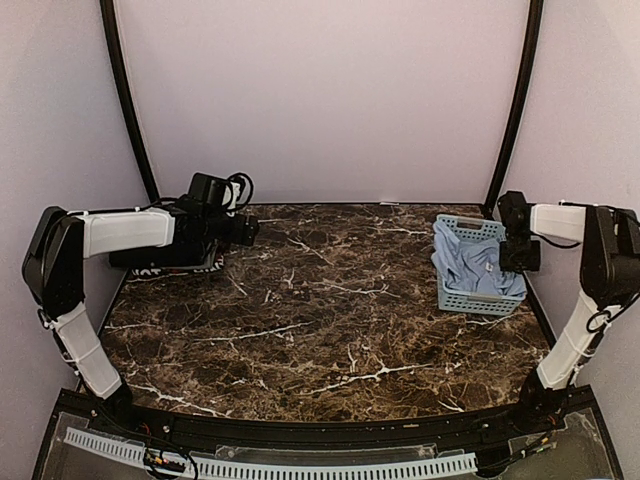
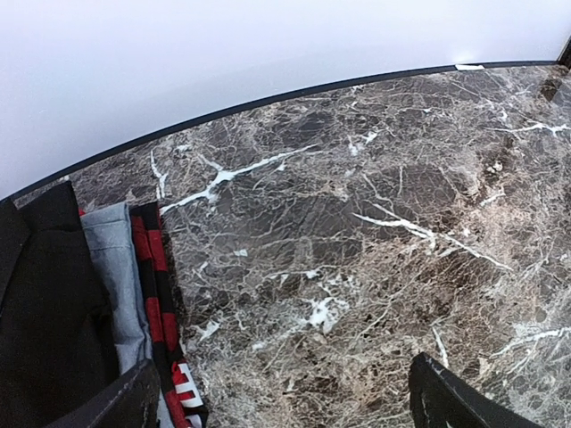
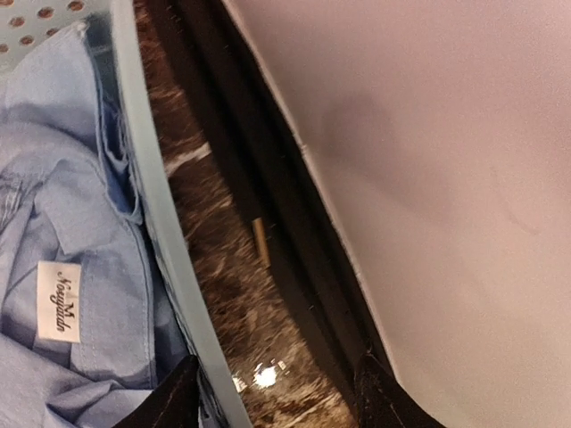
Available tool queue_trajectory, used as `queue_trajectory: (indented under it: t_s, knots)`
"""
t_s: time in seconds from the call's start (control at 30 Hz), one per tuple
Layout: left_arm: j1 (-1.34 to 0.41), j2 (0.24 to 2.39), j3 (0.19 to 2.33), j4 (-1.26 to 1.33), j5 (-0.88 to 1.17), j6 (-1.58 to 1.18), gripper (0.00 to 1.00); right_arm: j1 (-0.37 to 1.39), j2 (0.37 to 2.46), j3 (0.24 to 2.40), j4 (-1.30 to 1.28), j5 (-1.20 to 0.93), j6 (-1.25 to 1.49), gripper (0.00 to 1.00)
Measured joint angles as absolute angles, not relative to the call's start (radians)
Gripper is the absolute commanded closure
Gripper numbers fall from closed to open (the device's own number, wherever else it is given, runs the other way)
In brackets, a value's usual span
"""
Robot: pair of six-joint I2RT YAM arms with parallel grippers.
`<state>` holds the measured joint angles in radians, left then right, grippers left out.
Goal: Fold and stack the long sleeve shirts
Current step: Move the bin to the corner of the board, then pick up the crumpled shirt from the bin.
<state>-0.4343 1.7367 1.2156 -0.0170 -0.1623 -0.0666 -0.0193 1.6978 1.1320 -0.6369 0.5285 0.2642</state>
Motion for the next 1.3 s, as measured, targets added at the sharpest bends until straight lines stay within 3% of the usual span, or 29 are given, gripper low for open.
queue_trajectory:
  t_s: [0.33,0.47,0.63,0.87,1.0,1.1,1.3]
  knots:
    - [-0.450,1.737,1.214,-0.019,-0.148,-0.076,0.05,-0.131,1.819,1.319,-0.658,0.659,0.209,0.40]
    - [-0.452,1.737,1.214,-0.032,-0.165,-0.083,0.04,-0.133,1.822,1.341,-0.655,0.650,0.200,0.33]
    - [-0.452,1.737,1.214,-0.052,-0.181,-0.100,0.03,-0.077,1.652,1.237,-0.602,0.497,0.193,0.10]
    - [-0.454,1.736,1.214,-0.073,-0.189,-0.121,0.03,0.089,1.387,1.129,-0.528,0.231,0.224,0.06]
    - [-0.455,1.733,1.214,-0.091,-0.191,-0.134,0.03,0.179,1.391,1.095,-0.505,0.165,0.245,0.11]
    - [-0.455,1.727,1.214,-0.105,-0.191,-0.142,0.03,0.219,1.438,1.064,-0.500,0.134,0.253,0.22]
    - [-0.455,1.695,1.214,-0.121,-0.190,-0.148,0.03,0.222,1.520,1.035,-0.504,0.121,0.261,0.66]
